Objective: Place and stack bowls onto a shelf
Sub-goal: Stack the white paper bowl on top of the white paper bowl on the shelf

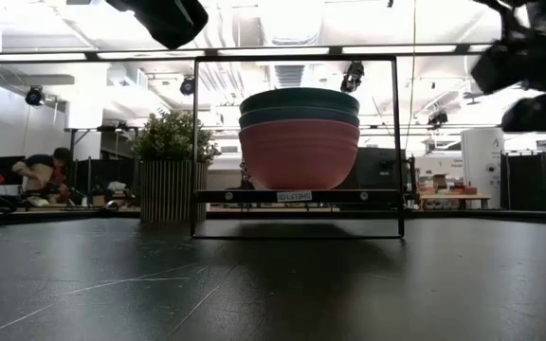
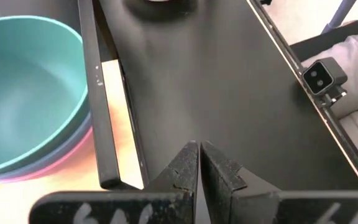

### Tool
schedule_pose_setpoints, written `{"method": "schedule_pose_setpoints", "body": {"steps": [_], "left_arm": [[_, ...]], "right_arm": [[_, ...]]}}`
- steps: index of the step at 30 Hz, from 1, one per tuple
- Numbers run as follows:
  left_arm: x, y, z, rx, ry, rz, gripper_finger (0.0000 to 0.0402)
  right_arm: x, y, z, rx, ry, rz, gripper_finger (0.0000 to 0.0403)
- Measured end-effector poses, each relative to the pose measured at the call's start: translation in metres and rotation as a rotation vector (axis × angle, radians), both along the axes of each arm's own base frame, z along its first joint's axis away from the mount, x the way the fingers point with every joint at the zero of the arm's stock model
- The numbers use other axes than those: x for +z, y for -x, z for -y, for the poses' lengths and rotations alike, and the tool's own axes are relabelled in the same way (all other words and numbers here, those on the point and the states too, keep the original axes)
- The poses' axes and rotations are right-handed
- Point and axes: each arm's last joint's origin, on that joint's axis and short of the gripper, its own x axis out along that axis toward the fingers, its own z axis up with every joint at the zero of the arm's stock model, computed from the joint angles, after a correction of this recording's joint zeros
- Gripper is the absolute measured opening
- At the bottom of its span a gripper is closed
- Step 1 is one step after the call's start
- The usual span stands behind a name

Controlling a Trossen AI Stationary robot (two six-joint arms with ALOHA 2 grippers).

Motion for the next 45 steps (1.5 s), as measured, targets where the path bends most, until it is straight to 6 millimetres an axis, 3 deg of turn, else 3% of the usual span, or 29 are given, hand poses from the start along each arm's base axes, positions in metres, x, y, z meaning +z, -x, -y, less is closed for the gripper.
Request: {"method": "schedule_pose_setpoints", "body": {"steps": [5,12,23,27,34,45], "left_arm": [[0.001,0.001,-0.003,0.003,-0.013,0.006,0.0],[0.003,0.002,-0.004,-0.01,-0.034,0.014,0.0],[0.003,0.002,-0.006,-0.037,-0.066,0.026,0.0],[0.008,0.006,-0.007,-0.066,-0.098,0.058,0.0],[0.021,0.015,-0.012,-0.065,-0.207,0.132,0.0],[0.027,0.02,-0.015,-0.058,-0.277,0.167,0.0]], "right_arm": [[-0.019,-0.005,-0.011,0.045,0.022,-0.106,0.0183],[-0.036,-0.009,-0.014,0.058,0.056,-0.187,0.0147],[-0.035,-0.009,-0.015,0.066,0.016,-0.203,0.002],[-0.027,-0.008,-0.014,0.032,-0.044,-0.212,0.0012],[0.019,-0.002,-0.007,-0.121,-0.225,-0.124,0.0009],[0.128,0.011,0.012,-0.294,-0.361,0.439,0.0009]]}}
